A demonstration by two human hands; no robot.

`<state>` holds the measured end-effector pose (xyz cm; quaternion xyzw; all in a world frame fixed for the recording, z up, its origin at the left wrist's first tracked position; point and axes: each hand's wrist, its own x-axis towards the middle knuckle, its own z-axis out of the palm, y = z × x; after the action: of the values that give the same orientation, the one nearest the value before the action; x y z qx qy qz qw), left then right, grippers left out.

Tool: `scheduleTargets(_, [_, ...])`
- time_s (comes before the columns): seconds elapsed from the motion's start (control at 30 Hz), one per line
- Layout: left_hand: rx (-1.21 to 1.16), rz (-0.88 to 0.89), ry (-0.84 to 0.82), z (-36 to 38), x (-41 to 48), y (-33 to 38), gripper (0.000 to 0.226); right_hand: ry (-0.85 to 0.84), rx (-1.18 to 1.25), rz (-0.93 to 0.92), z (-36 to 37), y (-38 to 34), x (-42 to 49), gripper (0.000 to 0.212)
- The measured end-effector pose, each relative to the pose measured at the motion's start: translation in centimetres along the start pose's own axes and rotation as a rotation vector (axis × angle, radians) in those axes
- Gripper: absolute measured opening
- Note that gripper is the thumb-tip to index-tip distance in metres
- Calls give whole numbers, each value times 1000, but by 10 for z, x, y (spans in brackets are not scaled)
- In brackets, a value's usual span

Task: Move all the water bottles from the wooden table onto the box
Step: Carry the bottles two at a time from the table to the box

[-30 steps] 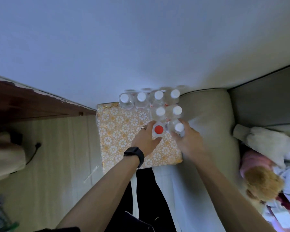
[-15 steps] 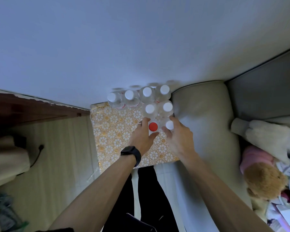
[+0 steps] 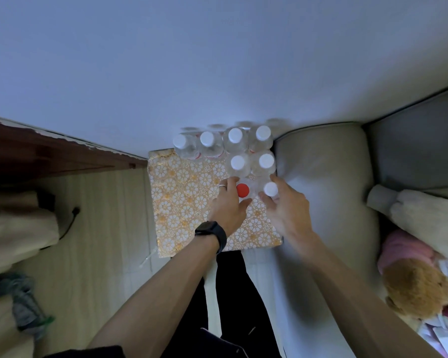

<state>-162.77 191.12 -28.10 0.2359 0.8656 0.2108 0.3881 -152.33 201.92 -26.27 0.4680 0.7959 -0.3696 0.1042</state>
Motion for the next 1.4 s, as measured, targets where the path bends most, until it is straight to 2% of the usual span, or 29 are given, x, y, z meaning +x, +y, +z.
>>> scheduleTargets(0.13, [-36, -41, 16, -4, -5, 1, 63, -23, 12, -34, 2, -2, 0, 53])
scheduleTargets(0.23, [-73, -88, 15, -10, -11, 4, 67, -63, 7, -11, -2, -4, -7, 75])
scheduleTargets(0.3, [-112, -86, 26, -19, -21, 6, 68, -57, -17, -8, -9, -7, -19, 82])
scheduleTargets(0.5, [-171, -94, 94, -62, -85, -5, 69, -97, -135, -47, -37, -24, -81, 68])
scheduleTargets(0.67, [-230, -129, 204, -98, -165, -33, 65, -182, -169, -213, -44, -47, -139, 41])
scheduleTargets(0.77, [-252, -169, 317, -121, -226, -58, 63, -175, -187, -409, -41, -81, -174, 32])
scheduleTargets(0.93, [-240, -286, 623, -137, -372, -121, 58, -184, -220, -880, -5, -158, -269, 22])
scheduleTargets(1.1, [-243, -538, 941, -96, -559, -195, 56, -285, -250, -1335, 58, -213, -411, 21])
scheduleTargets(1.23, [-271, -805, 1114, -35, -712, -233, 55, -469, -268, -1638, 112, -225, -544, 20])
scheduleTargets(1.33, [-304, -1003, 1239, 12, -820, -239, 53, -633, -259, -1817, 144, -220, -651, 31])
scheduleTargets(1.4, [-324, -1125, 1342, 41, -887, -237, 51, -732, -261, -1944, 161, -214, -724, 29])
